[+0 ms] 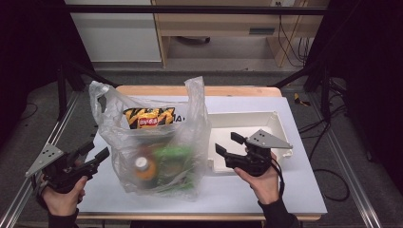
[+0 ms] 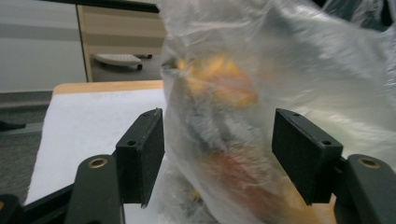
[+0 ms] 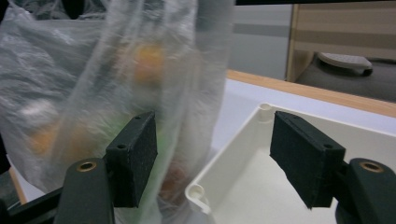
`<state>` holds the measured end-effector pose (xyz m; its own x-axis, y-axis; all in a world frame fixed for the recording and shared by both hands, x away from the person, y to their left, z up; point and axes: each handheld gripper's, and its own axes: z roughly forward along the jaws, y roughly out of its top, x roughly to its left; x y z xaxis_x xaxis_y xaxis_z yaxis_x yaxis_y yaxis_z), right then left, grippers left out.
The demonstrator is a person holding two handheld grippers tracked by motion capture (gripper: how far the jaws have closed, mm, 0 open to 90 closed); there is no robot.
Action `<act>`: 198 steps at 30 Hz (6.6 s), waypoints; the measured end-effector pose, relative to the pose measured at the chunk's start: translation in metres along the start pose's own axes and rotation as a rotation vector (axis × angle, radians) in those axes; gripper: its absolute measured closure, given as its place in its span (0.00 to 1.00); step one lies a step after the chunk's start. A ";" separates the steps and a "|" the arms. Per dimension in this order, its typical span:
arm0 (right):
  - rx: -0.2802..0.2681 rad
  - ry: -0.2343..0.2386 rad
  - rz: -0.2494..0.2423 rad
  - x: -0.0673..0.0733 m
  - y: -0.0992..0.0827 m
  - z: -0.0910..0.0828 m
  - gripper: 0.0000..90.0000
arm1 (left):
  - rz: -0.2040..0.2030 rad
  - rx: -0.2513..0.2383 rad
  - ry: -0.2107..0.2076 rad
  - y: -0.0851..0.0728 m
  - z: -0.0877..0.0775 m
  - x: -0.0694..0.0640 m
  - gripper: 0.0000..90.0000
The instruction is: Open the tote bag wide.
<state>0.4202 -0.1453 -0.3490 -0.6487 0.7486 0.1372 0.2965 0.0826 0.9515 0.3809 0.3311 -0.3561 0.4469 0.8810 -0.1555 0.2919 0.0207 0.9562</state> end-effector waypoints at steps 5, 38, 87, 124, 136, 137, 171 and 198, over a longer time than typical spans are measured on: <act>-0.001 0.050 -0.013 0.015 0.009 0.010 0.38 | 0.013 -0.009 -0.061 0.004 -0.002 -0.016 0.39; 0.151 0.230 -0.050 0.045 -0.024 0.018 1.00 | 0.084 0.198 -0.151 -0.029 0.009 -0.033 1.00; 0.141 0.105 -0.044 0.042 -0.097 0.022 0.50 | 0.144 0.503 -0.065 -0.116 0.047 -0.017 0.96; 0.170 0.117 -0.039 0.040 -0.080 0.042 1.00 | 0.126 0.060 -0.090 -0.024 0.004 -0.032 0.48; 0.216 0.144 -0.006 0.037 -0.093 0.027 1.00 | 0.069 0.337 -0.045 -0.075 0.025 -0.019 0.99; 0.228 0.142 0.000 0.037 -0.096 0.029 1.00 | 0.069 0.337 -0.045 -0.075 0.025 -0.019 0.99; 0.143 0.093 -0.073 0.042 -0.095 0.019 0.43 | 0.132 0.418 0.003 -0.109 0.054 -0.006 0.82; -0.014 0.034 -0.098 0.046 0.026 0.062 0.38 | 0.140 0.401 0.010 -0.109 0.053 -0.005 0.76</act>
<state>0.4417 -0.0677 -0.3350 -0.6978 0.7144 0.0520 0.2207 0.1453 0.9645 0.3923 0.2994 -0.4725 0.4981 0.8667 -0.0266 0.5358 -0.2835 0.7953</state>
